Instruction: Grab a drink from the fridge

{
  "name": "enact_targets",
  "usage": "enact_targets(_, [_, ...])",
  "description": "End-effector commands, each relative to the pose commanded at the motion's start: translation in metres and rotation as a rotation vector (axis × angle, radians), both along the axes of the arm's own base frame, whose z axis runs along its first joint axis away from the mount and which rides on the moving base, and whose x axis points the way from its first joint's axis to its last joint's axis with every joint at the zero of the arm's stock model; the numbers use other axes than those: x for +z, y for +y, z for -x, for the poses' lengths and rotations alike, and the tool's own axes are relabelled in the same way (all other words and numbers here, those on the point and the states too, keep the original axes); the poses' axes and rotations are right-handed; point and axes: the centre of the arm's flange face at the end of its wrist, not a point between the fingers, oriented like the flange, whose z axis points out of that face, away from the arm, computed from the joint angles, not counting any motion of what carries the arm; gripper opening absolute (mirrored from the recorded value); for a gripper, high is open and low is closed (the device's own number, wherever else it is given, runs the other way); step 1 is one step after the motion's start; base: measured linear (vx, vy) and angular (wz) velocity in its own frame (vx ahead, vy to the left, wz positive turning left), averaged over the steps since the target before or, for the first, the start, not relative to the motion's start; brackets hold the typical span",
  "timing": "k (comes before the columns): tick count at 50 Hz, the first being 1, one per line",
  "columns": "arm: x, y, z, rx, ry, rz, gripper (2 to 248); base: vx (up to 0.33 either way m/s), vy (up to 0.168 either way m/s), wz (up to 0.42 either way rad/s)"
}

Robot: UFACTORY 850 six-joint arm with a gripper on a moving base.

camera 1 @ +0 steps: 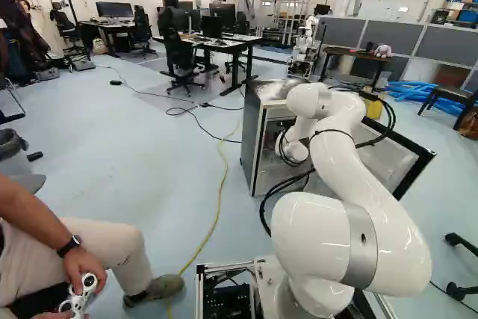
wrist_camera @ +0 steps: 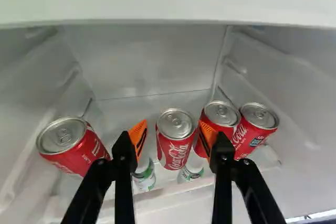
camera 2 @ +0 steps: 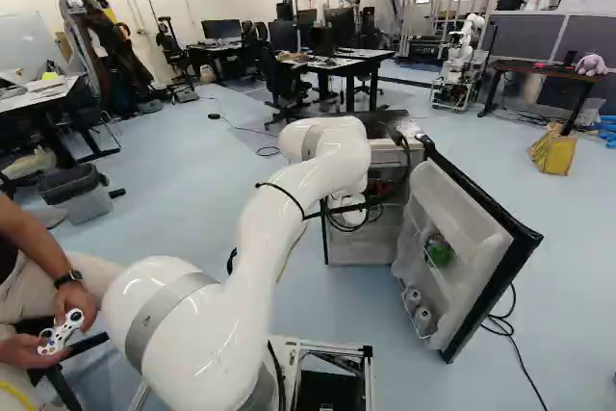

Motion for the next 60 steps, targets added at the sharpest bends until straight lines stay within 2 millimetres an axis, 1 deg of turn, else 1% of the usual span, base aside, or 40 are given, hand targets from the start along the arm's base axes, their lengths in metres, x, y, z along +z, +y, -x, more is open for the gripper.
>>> enact_targets(14, [0.000,0.000,-0.001,0.000,-0.002,0.001,151,0.000,0.000,0.000])
enact_targets(15, [0.000,0.000,-0.001,0.000,-0.002,0.001,120,0.000,0.000,0.000])
enact_targets(20, [0.000,0.000,-0.001,0.000,-0.002,0.001,120,0.000,0.000,0.000])
enact_targets(21, [0.000,0.000,-0.001,0.000,-0.002,0.001,93,0.000,0.000,0.000])
enact_targets(41, [0.000,0.000,0.000,0.000,0.001,0.000,92,0.000,0.000,0.000])
enact_targets(60, [0.008,0.005,0.019,-0.004,0.035,-0.015,92,0.000,0.000,0.000])
